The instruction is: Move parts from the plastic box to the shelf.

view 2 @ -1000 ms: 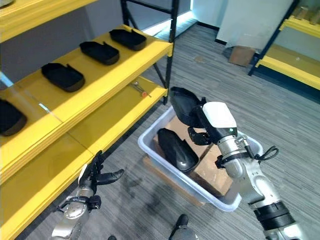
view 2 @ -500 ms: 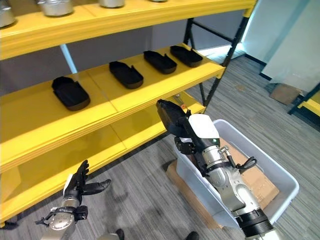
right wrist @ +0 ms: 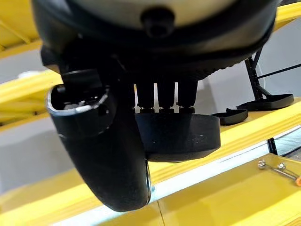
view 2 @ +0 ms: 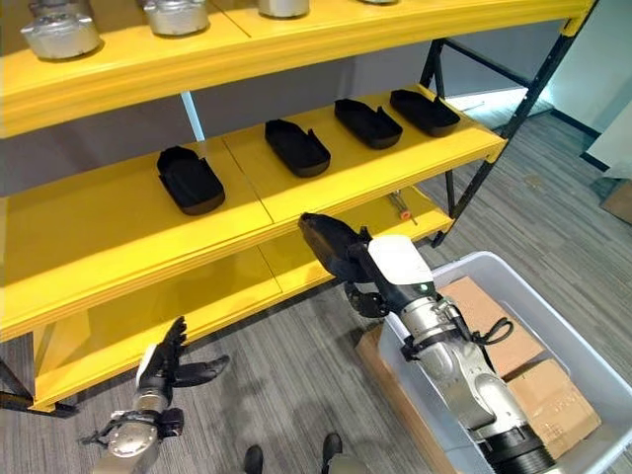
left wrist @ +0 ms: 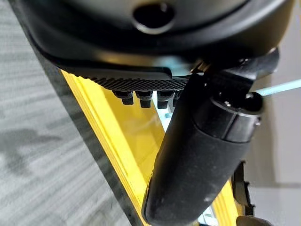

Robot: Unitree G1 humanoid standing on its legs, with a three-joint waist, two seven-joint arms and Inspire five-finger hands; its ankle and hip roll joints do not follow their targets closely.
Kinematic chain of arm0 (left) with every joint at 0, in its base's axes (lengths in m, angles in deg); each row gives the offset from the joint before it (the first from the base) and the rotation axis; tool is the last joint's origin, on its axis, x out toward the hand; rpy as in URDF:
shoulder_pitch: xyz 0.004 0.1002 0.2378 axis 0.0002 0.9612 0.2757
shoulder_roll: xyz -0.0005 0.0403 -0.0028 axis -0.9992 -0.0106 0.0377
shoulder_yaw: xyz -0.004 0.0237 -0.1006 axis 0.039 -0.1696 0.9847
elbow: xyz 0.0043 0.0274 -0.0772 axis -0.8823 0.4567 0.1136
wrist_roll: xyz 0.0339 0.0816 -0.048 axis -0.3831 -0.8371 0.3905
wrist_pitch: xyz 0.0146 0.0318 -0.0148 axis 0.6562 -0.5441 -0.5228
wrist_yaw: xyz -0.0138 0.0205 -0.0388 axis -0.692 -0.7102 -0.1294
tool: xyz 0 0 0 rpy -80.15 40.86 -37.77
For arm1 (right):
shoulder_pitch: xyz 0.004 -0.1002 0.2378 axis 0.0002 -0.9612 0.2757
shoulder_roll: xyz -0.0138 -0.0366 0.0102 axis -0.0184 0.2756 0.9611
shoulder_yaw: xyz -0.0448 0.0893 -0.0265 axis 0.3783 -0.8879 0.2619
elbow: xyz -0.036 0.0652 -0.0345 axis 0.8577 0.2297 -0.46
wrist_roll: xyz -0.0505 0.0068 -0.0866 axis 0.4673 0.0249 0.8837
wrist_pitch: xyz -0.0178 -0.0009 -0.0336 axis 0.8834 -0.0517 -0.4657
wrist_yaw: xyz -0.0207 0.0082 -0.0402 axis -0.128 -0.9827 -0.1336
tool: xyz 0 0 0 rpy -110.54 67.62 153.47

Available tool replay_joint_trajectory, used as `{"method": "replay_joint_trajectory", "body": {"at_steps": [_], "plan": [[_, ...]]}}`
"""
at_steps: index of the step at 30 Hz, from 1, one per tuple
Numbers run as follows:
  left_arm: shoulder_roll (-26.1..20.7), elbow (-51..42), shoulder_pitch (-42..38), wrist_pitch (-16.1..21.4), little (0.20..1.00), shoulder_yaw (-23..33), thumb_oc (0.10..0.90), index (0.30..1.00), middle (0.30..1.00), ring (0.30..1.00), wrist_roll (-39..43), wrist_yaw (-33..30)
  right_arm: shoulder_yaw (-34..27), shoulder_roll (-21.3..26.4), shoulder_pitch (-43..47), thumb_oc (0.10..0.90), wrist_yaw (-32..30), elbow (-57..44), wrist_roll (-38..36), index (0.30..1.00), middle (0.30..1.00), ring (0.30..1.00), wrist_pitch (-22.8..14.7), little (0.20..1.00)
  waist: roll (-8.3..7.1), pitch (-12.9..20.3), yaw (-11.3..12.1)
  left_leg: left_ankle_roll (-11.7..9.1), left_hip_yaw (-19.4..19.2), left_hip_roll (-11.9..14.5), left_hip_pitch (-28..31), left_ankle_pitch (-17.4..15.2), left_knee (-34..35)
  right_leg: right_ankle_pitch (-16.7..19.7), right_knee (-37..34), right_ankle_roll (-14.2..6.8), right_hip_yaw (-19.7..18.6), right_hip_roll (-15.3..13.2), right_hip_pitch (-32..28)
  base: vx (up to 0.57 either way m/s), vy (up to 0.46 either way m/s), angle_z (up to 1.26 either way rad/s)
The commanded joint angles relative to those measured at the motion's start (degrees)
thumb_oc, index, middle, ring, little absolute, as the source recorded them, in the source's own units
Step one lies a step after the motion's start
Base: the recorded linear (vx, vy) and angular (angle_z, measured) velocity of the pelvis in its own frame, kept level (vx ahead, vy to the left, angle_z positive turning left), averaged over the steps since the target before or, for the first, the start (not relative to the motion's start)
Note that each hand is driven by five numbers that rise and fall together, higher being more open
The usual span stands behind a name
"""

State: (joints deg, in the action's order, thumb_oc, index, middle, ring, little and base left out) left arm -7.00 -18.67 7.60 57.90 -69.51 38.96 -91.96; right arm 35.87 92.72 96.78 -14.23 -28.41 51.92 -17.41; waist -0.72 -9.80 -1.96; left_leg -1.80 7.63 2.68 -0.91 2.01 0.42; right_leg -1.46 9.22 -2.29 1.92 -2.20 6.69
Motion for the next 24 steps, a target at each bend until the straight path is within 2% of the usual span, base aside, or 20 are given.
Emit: {"method": "replay_joint_trajectory", "body": {"at_steps": [1, 5, 6, 7, 8, 9, 10, 11, 12, 13, 14, 15, 17, 18, 21, 22, 24], "plan": [[-3.2, -5.0, -3.4, 4.8, 1.0, 2.3, 0.9, 1.0, 1.0, 1.0, -0.7, -0.7, -4.0, -0.8, 8.1, 0.4, -5.4, -6.6, -3.9, 0.3, 0.3, 0.3, -3.0, 0.3, -2.51, 5.8, 0.8, 3.4, -3.4, -6.4, 2.8, -2.9, 1.7, 6.3, -7.8, -2.4, -0.8, 1.3, -1.0, 0.19, -0.125, -0.19], [-3.3, -4.5, -4.2, 4.5, 1.0, 1.3, 0.9, 1.0, 1.0, 1.0, 0.0, -0.9, -3.7, -0.9, 9.6, 0.4, -6.1, -7.4, -5.5, 0.3, 0.3, 0.3, -3.7, 0.3, -3.06, 5.3, 1.2, 2.1, -3.5, -5.3, 1.7, -5.2, -3.6, 5.1, -8.0, -1.4, 0.8, 1.2, -2.8, 0.12, -0.153, 0.07], [-3.3, -4.3, -4.5, 4.6, 1.0, 1.1, 0.9, 1.0, 1.0, 1.0, 0.4, -0.6, -3.6, -0.3, 10.4, 0.4, -6.5, -7.6, -5.7, 0.3, 0.3, 0.3, -4.0, 0.3, -3.29, 4.2, 1.4, 1.0, -3.7, -5.3, -0.3, -6.1, -8.1, 4.4, -7.8, -1.0, 2.3, 0.7, -3.4, 0.06, -0.128, 0.47], [-3.4, -4.5, -4.7, 4.9, 1.0, 0.8, 0.9, 1.0, 1.0, 1.0, 1.3, -0.5, -3.7, 0.2, 10.8, 0.4, -7.0, -8.2, -5.6, 0.3, 0.3, 0.3, -4.1, 0.3, -3.33, 2.9, 1.7, -0.6, -5.7, -4.2, -2.5, -5.2, -13.7, 3.6, -7.4, -0.5, 3.8, 0.2, -4.5, 0.05, -0.099, 0.68], [-3.5, -4.5, -4.7, 4.9, 1.0, 0.7, 0.9, 1.0, 1.0, 1.0, 1.5, -0.4, -3.7, 0.4, 10.8, 0.4, -7.3, -8.5, -5.5, 0.3, 0.3, 0.3, -4.1, 0.3, -3.47, 2.3, 1.6, -1.4, -6.7, -3.0, -3.8, -3.7, -16.2, 3.6, -7.5, -0.3, 4.4, -0.1, -5.1, 0.08, -0.026, 0.99], [-3.6, -4.7, -4.5, 4.8, 1.0, 0.8, 0.9, 1.0, 1.0, 1.0, 2.0, -0.2, -3.9, 0.8, 10.9, 0.4, -7.8, -9.2, -5.1, 0.3, 0.3, 0.3, -3.9, 0.3, -3.96, 1.8, 1.5, -1.6, -9.0, 2.2, -5.5, -1.5, -15.5, 3.5, -8.4, -0.4, 5.5, -0.9, -6.1, 0.08, 0.023, 1.16], [-3.6, -4.8, -4.2, 4.7, 1.0, 1.0, 0.9, 1.0, 1.0, 1.0, 1.8, -0.3, -4.1, 0.8, 10.6, 0.4, -7.9, -9.6, -5.0, 0.3, 0.3, 0.3, -3.8, 0.3, -4.3, 1.9, 1.7, -1.7, -9.6, 4.3, -5.2, -0.8, -12.6, 3.5, -9.3, -0.8, 5.8, -1.4, -6.8, 0.18, 0.109, 1.0], [-3.8, -4.9, -3.9, 4.6, 1.0, 1.1, 0.9, 1.0, 1.0, 1.0, 1.4, -0.6, -4.6, 1.1, 10.5, 0.4, -8.2, -10.1, -4.9, 0.3, 0.3, 0.3, -3.4, 0.3, -4.37, 2.4, 1.9, -3.1, -8.7, 9.0, -6.0, 4.0, -5.0, 3.3, -10.7, -1.8, 5.8, -2.1, -7.4, 0.25, 0.237, 0.68], [-3.8, -5.0, -4.0, 4.5, 1.0, 1.4, 0.9, 1.0, 1.0, 1.0, 1.4, -1.2, -4.5, 1.6, 11.0, 0.4, -8.8, -10.1, -5.2, 0.3, 0.3, 0.3, -3.1, 0.3, -3.92, 2.3, 2.2, -5.3, -8.4, 13.2, -8.0, 10.0, 0.5, 2.8, -11.1, -2.6, 5.2, -2.5, -7.8, 0.26, 0.284, 0.43], [-3.6, -5.1, -4.0, 4.5, 1.0, 1.4, 0.9, 1.0, 1.0, 1.0, 1.3, -1.2, -4.5, 1.9, 11.1, 0.4, -8.8, -9.8, -5.0, 0.3, 0.3, 0.3, -2.8, 0.3, -3.42, 2.5, 2.1, -6.6, -9.5, 14.7, -8.3, 12.6, 3.4, 2.4, -11.4, -2.9, 5.3, -2.4, -8.3, 0.22, 0.27, 0.35], [-3.3, -4.8, -4.1, 4.4, 1.0, 1.5, 0.9, 1.0, 1.0, 1.0, 1.2, -1.1, -4.9, 2.4, 10.7, 0.4, -8.9, -9.9, -4.7, 0.3, 0.3, 0.3, -2.7, 0.3, -2.79, 2.7, 1.9, -7.8, -11.8, 15.9, -9.5, 13.4, 4.6, 2.1, -12.0, -3.2, 5.7, -2.5, -9.0, 0.23, 0.277, 0.07], [-2.7, -4.8, -3.8, 4.6, 1.0, 1.8, 0.9, 1.0, 1.0, 1.0, 1.2, -1.1, -6.1, 2.7, 9.7, 0.4, -8.7, -10.8, -4.0, 0.3, 0.3, 0.3, -2.6, 0.3, -1.71, 3.5, 1.6, -8.7, -14.1, 17.1, -8.3, 12.9, 4.6, 1.5, -12.4, -3.8, 6.1, -2.7, -10.2, 0.25, 0.301, -0.02], [-2.1, -4.5, -3.3, 4.8, 1.0, 1.6, 0.9, 1.0, 1.0, 1.0, 1.2, -1.2, -6.8, 1.9, 8.5, 0.4, -8.8, -11.7, -3.1, 0.3, 0.3, 0.3, -2.5, 0.3, -0.44, 4.3, 2.1, -8.8, -13.7, 16.5, -6.9, 11.4, 4.6, 1.0, -12.6, -4.6, 5.6, -3.9, -11.8, 0.29, 0.36, -0.2], [-2.5, -4.6, -3.6, 5.0, 1.0, 1.7, 0.9, 1.0, 1.0, 1.0, 1.2, -1.1, -6.8, 0.8, 8.4, 0.4, -8.9, -11.8, -3.1, 0.3, 0.3, 0.3, -2.4, 0.3, -0.41, 4.7, 2.5, -7.8, -13.8, 15.0, -5.9, 10.3, 3.9, 1.0, -12.3, -5.4, 5.2, -5.9, -13.3, 0.24, 0.301, -0.39], [-3.2, -4.6, -3.8, 5.2, 1.0, 1.9, 0.9, 1.0, 1.0, 1.0, 1.0, -1.1, -6.9, 0.1, 8.3, 0.4, -8.9, -12.1, -3.1, 0.3, 0.3, 0.3, -2.4, 0.3, -1.15, 4.5, 2.8, -7.1, -14.4, 14.0, -5.3, 9.6, 3.0, 0.9, -12.0, -6.0, 4.9, -7.3, -13.9, 0.18, 0.203, -0.43], [-4.3, -4.7, -4.7, 5.1, 1.0, 1.5, 0.9, 1.0, 1.0, 1.0, 0.6, -0.9, -7.8, -0.8, 7.7, 0.4, -8.9, -13.4, -2.8, 0.3, 0.3, 0.3, -2.4, 0.3, -2.22, 4.8, 3.0, -5.6, -15.2, 12.0, -5.5, 7.3, 0.6, 1.3, -11.1, -7.0, 4.7, -9.9, -14.3, 0.19, 0.283, -0.1], [-5.4, -4.5, -5.9, 4.9, 1.0, 1.0, 0.9, 1.0, 1.0, 1.0, 0.1, -1.4, -7.5, -1.5, 8.3, 0.4, -8.9, -14.0, -2.2, 0.3, 0.3, 0.3, -2.3, 0.3, -2.81, 5.1, 3.1, -4.2, -15.6, 9.9, -5.5, 5.1, -0.9, 2.2, -10.0, -8.1, 4.5, -12.3, -14.0, 0.21, 0.361, 0.14]]}}
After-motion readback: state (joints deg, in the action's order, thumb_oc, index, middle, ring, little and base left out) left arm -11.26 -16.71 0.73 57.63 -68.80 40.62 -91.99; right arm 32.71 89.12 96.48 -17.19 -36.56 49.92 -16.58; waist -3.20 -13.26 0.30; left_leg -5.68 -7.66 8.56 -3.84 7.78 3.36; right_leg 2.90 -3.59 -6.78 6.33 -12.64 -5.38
